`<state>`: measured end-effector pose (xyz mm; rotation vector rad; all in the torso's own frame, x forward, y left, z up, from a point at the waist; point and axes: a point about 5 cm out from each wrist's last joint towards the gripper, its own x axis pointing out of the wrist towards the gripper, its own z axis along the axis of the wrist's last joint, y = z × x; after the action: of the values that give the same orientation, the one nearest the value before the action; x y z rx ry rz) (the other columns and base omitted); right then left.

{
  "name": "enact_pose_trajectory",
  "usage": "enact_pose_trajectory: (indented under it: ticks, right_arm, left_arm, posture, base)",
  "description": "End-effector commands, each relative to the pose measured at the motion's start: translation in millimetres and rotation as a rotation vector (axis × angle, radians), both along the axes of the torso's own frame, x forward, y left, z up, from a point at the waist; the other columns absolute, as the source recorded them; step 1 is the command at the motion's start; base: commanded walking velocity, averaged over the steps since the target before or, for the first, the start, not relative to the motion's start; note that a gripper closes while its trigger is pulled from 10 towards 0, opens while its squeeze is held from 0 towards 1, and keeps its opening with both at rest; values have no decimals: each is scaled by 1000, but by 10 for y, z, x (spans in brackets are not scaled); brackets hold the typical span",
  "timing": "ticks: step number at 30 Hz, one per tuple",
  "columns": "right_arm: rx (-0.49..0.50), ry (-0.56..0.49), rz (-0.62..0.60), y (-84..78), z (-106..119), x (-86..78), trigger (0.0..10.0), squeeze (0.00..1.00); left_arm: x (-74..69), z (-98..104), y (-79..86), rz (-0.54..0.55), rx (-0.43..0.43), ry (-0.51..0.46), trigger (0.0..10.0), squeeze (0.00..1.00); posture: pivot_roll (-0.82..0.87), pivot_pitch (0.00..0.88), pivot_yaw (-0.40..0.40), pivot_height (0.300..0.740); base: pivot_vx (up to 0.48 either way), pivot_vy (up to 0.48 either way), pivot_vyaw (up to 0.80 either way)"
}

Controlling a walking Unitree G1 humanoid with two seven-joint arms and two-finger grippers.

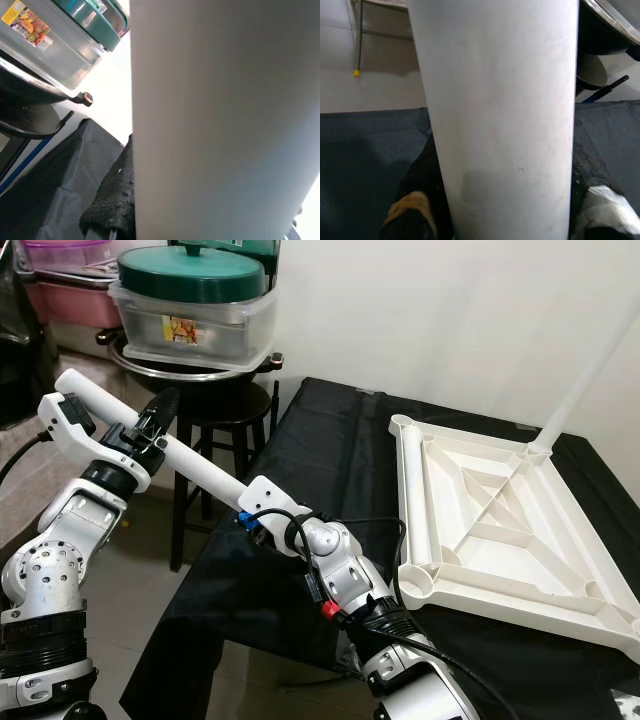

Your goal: Building children table

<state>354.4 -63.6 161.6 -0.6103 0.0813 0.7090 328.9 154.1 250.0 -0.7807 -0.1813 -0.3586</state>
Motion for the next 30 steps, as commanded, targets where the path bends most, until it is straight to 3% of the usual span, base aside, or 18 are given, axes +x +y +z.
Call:
enact_pose_trajectory:
  ticks: [1, 2, 3, 6, 7, 16, 18, 20, 22, 23, 24, 25, 27, 29, 30]
  right_arm:
    - [29, -26, -102, -94, 87, 95, 0, 0]
    - [29, -26, -102, -94, 87, 95, 0, 0]
    - [36, -35, -112, -103, 105, 100, 0, 0]
    - [41, -42, -121, -110, 119, 103, 0, 0]
    - [46, -51, -127, -122, 133, 99, 0, 0]
    - [57, -91, -184, -220, 167, 113, 0, 0]
    - [63, -137, -275, -375, 212, 177, 0, 0]
    - [63, -137, -275, -375, 212, 177, 0, 0]
    - [88, -180, -383, -585, 268, 238, 0, 0]
    - [88, -180, -383, -585, 268, 238, 0, 0]
    - [112, -209, -443, -707, 315, 264, 0, 0]
    - [112, -209, -443, -707, 315, 264, 0, 0]
    - [154, -255, -525, -871, 394, 287, 0, 0]
    - [154, -255, -525, -871, 394, 287, 0, 0]
    - [241, -310, -574, -1001, 503, 277, 0, 0]
  left_arm:
    - [-39, -57, -293, -164, 19, 16, 0, 0]
    - [-39, -57, -293, -164, 19, 16, 0, 0]
    - [-26, -91, -287, -148, 78, 32, 10000, 0]
    - [-28, -100, -270, -137, 107, 21, 10000, 0]
    - [-51, -72, -269, -159, 120, -13, 10000, 1000]
    - [-119, 49, -229, -220, 104, -113, 10000, 1000]
    - [-138, 79, -176, -231, 88, -128, 10000, 1000]
    - [-138, 79, -176, -231, 88, -128, 10000, 1000]
    - [-122, 85, -100, -201, 81, -123, 10000, 1000]
    - [-122, 85, -100, -201, 81, -123, 10000, 1000]
    - [-110, 81, -62, -182, 86, -119, 10000, 1000]
    - [-110, 81, -62, -182, 86, -119, 10000, 1000]
    - [-99, 59, -17, -163, 112, -117, 10000, 1000]
    - [-99, 59, -17, -163, 112, -117, 10000, 1000]
    - [-103, -3, 12, -148, 149, -104, 10000, 929]
  posture:
    - [68, 0, -123, 740]
    - [68, 0, -123, 740]
    - [68, 0, -121, 740]
    - [67, 0, -119, 740]
    - [66, 0, -117, 740]
    - [70, 0, -114, 740]
    - [71, 0, -113, 740]
    - [71, 0, -113, 740]
    - [72, 0, -113, 740]
    - [72, 0, -113, 740]
    - [71, 0, -113, 740]
    - [71, 0, -113, 740]
    - [71, 0, -113, 740]
    - [71, 0, -113, 740]
    - [70, 0, -113, 740]
  base:
    - [0, 0, 0]
    - [0, 0, 0]
    - [0, 0, 0]
    - [0, 0, 0]
    - [0, 0, 0]
    - [0, 0, 0]
    - [0, 0, 0]
    - [0, 0, 0]
    - [0, 0, 0]
    - [0, 0, 0]
    - [0, 0, 0]
    - [0, 0, 0]
    - [0, 0, 0]
    - [0, 0, 0]
    - [0, 0, 0]
